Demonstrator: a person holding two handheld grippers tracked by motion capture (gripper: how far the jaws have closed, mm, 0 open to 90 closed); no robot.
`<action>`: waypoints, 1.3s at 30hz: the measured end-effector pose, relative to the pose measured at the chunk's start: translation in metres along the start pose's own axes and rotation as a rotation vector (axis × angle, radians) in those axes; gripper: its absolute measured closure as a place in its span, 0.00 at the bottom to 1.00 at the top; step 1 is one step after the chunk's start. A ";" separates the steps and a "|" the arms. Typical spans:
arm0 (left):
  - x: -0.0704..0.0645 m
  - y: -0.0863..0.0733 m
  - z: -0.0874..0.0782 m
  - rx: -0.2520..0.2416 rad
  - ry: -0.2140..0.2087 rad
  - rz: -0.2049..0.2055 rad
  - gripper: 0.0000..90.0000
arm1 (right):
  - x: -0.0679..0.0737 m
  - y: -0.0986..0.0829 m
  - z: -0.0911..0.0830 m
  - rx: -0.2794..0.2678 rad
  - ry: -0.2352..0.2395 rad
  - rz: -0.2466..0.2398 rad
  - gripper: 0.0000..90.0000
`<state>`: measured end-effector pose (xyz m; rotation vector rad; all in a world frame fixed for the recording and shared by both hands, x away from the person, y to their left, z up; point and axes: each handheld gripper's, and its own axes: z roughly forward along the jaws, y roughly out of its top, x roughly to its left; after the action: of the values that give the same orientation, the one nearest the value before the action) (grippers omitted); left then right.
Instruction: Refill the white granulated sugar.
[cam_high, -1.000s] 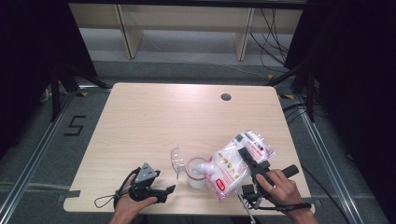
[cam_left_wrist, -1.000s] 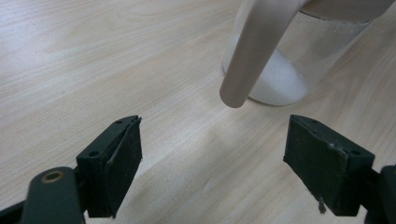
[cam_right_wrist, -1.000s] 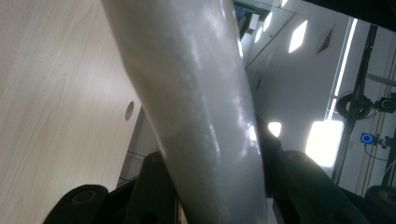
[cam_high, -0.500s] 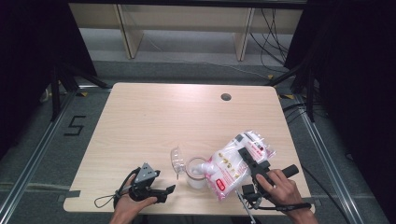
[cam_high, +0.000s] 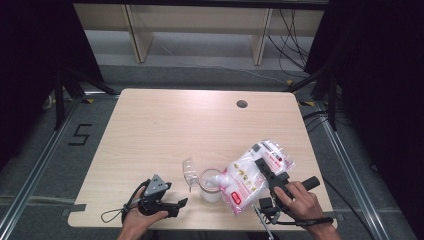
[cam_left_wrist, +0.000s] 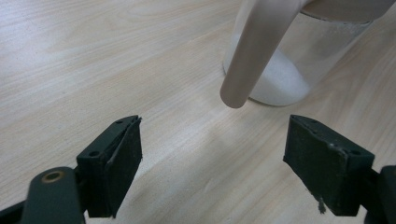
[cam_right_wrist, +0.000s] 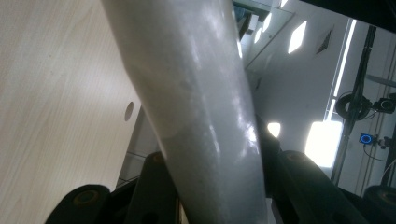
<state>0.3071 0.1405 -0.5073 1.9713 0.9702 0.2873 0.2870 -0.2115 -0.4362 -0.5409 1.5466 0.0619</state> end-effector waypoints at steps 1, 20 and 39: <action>0.000 0.000 0.000 -0.001 0.001 0.000 0.21 | 0.000 0.000 0.000 0.000 0.000 0.000 0.78; 0.000 0.000 0.000 0.000 0.005 0.001 0.21 | -0.003 0.000 0.000 -0.017 -0.027 -0.039 0.78; 0.000 0.000 0.000 -0.001 -0.001 0.000 0.21 | -0.003 0.001 0.001 -0.018 -0.025 -0.044 0.80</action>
<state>0.3072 0.1407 -0.5072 1.9698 0.9694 0.2865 0.2870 -0.2095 -0.4339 -0.5863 1.5106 0.0491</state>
